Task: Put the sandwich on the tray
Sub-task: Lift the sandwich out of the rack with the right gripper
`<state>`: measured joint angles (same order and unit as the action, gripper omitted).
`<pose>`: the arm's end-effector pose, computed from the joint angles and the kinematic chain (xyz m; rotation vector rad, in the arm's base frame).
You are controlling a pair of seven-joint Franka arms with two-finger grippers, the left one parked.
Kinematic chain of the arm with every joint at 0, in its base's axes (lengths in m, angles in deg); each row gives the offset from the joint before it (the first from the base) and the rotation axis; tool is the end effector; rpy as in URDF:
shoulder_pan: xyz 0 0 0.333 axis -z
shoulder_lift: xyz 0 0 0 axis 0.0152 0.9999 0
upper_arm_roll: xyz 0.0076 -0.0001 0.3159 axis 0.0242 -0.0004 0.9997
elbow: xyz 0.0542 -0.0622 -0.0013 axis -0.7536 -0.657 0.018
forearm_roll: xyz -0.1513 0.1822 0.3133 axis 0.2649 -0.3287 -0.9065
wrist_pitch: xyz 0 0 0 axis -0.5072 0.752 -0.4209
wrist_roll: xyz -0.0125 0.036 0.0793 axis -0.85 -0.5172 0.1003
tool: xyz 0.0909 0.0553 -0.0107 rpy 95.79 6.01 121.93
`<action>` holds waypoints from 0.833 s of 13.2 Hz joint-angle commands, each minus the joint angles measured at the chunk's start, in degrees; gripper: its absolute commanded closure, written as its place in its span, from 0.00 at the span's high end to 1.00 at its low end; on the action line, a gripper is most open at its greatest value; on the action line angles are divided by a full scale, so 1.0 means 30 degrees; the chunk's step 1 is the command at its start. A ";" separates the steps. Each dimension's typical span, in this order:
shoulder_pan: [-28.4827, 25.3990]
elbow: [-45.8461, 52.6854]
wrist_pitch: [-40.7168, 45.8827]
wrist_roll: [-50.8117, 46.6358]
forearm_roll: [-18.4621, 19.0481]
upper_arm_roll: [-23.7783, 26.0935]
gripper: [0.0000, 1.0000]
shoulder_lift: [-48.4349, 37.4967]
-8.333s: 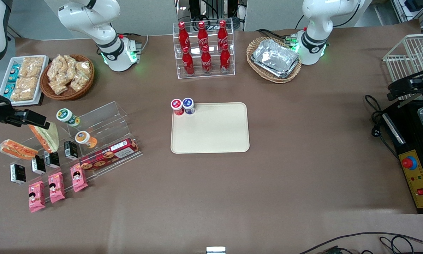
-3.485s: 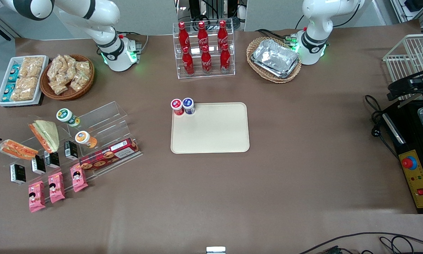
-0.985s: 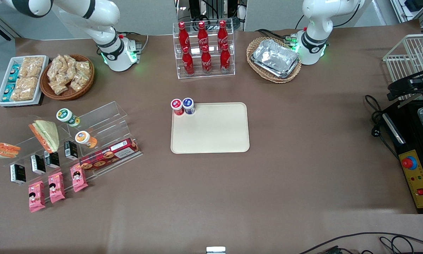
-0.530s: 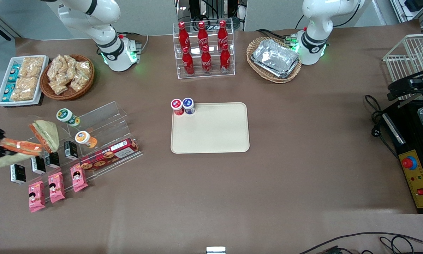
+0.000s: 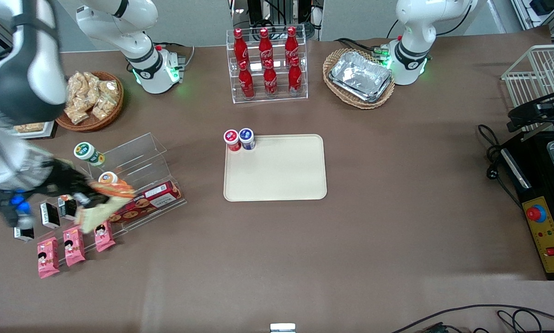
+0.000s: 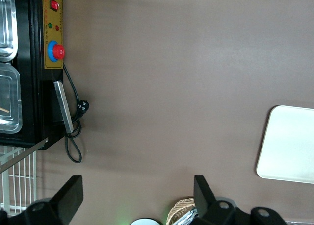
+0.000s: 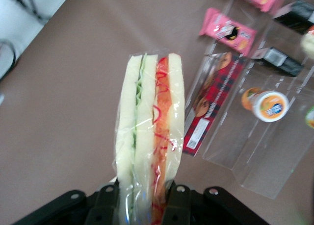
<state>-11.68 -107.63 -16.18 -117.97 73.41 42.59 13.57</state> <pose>0.6370 0.0831 0.5504 -2.7974 1.0917 0.0686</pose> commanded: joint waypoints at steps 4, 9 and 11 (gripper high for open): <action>-0.0116 0.0240 -0.0862 0.7722 0.2715 0.4719 0.28 0.1049; -0.1785 0.0211 -0.1503 1.5665 0.5614 0.5190 0.26 0.2366; -0.2864 0.0211 -0.2207 1.7838 0.6836 0.5308 0.25 0.3098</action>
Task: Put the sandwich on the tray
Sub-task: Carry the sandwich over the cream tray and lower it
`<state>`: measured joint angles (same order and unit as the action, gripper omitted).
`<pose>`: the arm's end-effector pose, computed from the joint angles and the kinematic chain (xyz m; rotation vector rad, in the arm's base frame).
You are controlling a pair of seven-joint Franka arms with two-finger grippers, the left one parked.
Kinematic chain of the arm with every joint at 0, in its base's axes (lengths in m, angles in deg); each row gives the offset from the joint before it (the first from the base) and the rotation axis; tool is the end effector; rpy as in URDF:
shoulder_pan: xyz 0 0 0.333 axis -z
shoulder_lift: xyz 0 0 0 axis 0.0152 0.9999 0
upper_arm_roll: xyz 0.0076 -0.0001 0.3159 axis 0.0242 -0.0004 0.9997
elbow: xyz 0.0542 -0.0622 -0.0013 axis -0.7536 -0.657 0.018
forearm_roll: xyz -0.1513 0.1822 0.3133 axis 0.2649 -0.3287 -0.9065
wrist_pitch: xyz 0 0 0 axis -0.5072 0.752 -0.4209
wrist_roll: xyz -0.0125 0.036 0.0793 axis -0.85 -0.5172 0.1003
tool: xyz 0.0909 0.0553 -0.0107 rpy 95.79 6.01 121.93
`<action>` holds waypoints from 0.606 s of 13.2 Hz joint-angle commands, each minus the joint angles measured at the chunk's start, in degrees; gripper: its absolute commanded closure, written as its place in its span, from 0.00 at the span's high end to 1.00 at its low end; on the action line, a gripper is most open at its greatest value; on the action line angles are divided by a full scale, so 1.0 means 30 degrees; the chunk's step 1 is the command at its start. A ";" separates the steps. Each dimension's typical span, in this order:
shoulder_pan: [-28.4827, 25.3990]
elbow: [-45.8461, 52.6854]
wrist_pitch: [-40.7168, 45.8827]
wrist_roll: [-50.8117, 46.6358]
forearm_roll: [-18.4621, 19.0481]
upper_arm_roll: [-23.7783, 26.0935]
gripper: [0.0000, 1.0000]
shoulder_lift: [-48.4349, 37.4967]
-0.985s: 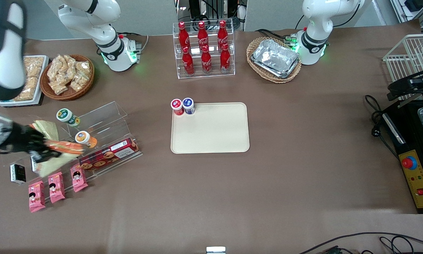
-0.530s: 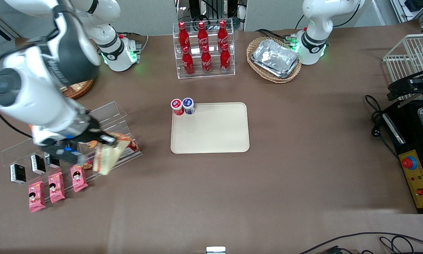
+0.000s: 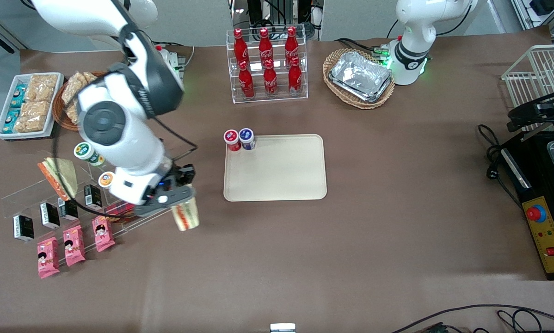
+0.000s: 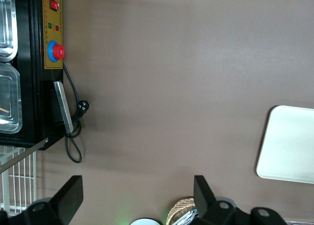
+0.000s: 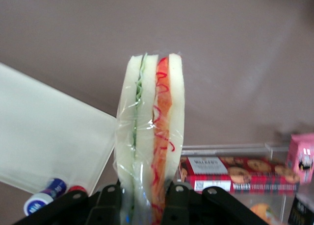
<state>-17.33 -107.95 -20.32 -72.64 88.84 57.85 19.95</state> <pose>0.6110 0.2730 0.4823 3.0277 0.6779 -0.0177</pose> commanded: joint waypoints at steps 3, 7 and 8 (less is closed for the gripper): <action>-0.2713 0.0318 -0.1562 0.4956 0.3371 0.0223 0.26 0.1880; -0.4149 0.0289 -0.3317 0.8096 0.3373 0.0253 0.26 0.3549; -0.4443 0.0231 -0.4104 0.8475 0.3373 0.0253 0.26 0.3959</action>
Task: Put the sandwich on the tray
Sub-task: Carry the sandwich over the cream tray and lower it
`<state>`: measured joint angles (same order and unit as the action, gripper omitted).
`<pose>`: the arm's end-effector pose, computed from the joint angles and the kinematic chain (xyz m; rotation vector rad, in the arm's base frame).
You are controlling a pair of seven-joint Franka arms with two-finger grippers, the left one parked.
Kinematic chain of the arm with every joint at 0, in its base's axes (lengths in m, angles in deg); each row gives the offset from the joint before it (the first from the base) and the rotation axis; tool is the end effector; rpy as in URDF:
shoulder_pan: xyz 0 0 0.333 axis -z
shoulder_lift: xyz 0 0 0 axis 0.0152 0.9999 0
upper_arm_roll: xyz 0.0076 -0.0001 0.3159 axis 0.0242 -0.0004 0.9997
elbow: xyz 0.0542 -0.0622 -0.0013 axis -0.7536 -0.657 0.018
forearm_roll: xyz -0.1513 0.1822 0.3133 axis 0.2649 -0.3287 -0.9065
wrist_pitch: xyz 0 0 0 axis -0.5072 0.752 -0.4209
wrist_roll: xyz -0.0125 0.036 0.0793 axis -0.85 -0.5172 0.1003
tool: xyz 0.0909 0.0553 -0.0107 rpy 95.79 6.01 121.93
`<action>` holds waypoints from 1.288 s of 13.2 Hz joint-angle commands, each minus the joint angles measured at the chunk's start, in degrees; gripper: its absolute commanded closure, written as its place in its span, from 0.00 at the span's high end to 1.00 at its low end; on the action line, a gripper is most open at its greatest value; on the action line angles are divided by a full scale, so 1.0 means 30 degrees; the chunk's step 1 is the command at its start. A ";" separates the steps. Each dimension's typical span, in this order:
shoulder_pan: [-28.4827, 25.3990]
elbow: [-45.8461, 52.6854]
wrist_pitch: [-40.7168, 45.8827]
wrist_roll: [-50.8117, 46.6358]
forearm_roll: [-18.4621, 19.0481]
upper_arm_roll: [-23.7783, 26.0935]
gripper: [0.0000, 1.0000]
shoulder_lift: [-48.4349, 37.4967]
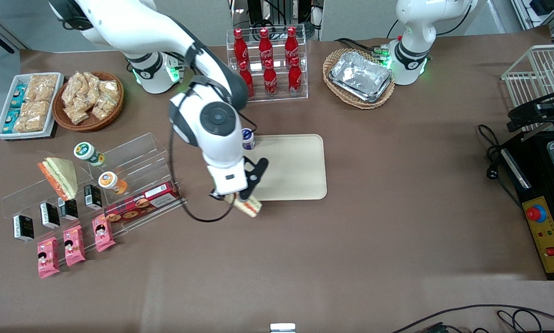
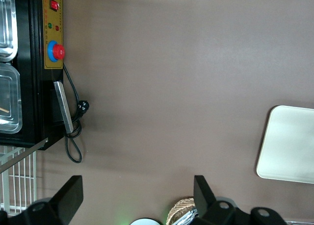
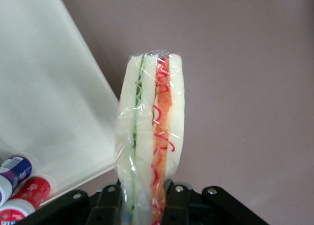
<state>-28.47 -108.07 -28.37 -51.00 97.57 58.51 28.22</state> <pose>0.5750 0.3997 0.3965 2.5683 1.5396 0.0013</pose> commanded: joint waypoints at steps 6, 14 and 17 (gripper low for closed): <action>-0.3188 0.0037 -0.4678 0.4136 0.0754 0.0031 0.26 0.3488; -0.3105 -0.0753 -0.4798 0.7304 0.1255 -0.0115 0.26 0.3577; -0.2987 -0.1309 -0.4769 0.7275 0.1108 -0.0115 0.26 0.3606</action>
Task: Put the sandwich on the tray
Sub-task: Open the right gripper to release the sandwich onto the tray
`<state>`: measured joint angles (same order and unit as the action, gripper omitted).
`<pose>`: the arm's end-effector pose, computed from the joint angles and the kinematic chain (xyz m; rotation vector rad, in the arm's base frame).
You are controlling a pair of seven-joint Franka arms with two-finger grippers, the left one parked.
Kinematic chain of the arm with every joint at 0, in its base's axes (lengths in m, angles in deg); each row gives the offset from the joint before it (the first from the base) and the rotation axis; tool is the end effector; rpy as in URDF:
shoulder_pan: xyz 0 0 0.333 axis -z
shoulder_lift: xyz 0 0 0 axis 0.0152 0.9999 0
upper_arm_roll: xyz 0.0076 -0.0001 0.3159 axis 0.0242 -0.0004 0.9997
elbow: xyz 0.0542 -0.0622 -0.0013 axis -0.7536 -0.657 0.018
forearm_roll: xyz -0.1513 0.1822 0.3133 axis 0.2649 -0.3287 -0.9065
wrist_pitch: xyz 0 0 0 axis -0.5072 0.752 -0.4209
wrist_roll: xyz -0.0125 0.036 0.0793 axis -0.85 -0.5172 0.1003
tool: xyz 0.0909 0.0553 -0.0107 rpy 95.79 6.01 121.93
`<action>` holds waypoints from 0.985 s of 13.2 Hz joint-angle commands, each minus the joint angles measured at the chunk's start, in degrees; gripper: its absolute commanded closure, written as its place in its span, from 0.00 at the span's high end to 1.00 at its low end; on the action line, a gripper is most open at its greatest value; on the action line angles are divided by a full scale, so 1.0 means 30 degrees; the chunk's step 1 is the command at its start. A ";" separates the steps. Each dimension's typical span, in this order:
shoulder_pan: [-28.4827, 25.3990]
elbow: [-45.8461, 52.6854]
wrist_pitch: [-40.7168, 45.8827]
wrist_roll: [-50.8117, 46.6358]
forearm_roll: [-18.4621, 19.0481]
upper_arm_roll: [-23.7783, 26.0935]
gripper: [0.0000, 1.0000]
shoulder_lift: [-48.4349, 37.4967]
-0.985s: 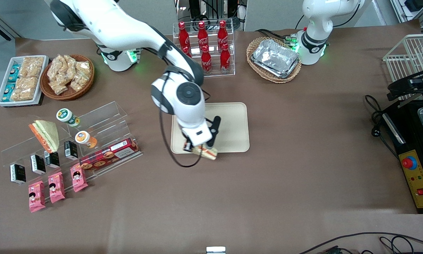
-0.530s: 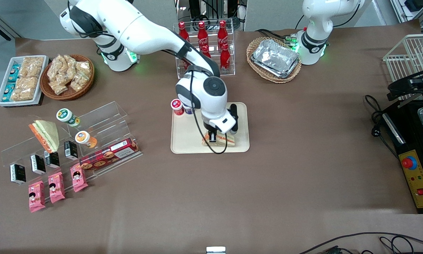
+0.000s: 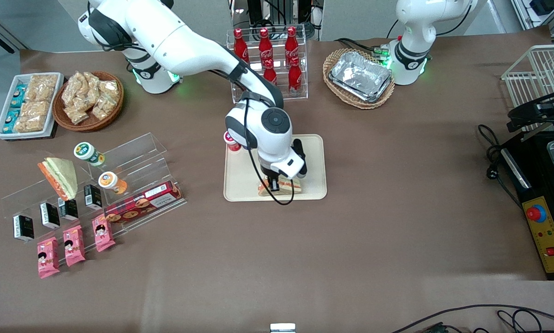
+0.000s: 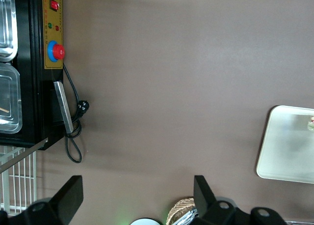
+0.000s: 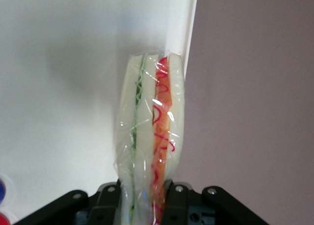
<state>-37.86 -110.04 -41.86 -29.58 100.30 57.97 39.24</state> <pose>0.5146 0.5005 0.2647 2.0190 2.2261 -0.0037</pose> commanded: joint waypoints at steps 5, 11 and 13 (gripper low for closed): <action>0.0378 -0.1095 -0.0068 -0.0013 0.0170 0.0065 0.37 -0.0096; 0.0349 -0.0892 0.0922 -0.0366 -0.1524 0.0094 1.00 -0.0271; 0.0378 -0.0598 0.2241 -0.0919 -0.3162 0.0007 1.00 -0.1059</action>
<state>-37.08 -112.78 -40.04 -30.58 96.07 57.93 39.00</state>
